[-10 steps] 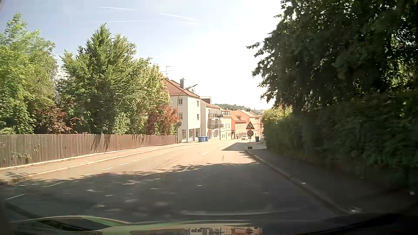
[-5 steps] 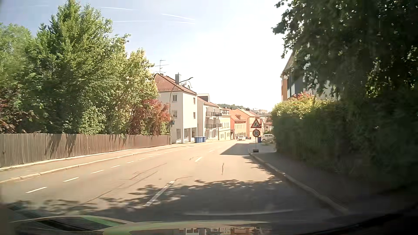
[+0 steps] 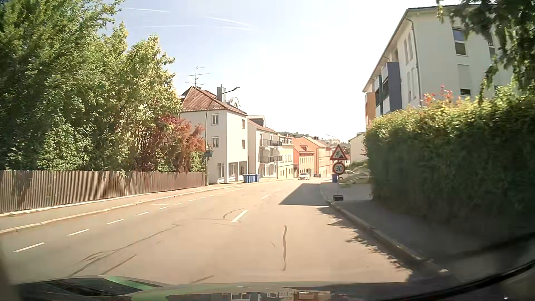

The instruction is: Follow the waypoints while adhering to traffic rules and regulations

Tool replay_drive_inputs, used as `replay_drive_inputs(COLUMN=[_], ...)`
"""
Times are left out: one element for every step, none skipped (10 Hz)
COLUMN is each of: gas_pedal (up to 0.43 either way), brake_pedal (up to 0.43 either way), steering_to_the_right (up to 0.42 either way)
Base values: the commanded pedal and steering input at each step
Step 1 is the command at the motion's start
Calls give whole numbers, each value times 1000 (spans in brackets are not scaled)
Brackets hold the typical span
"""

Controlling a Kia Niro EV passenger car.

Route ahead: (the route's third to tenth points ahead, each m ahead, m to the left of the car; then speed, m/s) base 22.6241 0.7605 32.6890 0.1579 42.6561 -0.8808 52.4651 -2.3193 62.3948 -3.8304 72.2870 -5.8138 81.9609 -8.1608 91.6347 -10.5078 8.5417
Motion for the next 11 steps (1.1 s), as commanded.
replay_drive_inputs(gas_pedal=[0, 0, 0, 0, 0, 0, 0, 0, 0, 0, 0], brake_pedal=[268, 268, 268, 268, 268, 268, 262, 238, 134, 0, 0], steering_to_the_right=[9, 10, 10, 10, 10, 10, 12, 14, 15, 15, 16])
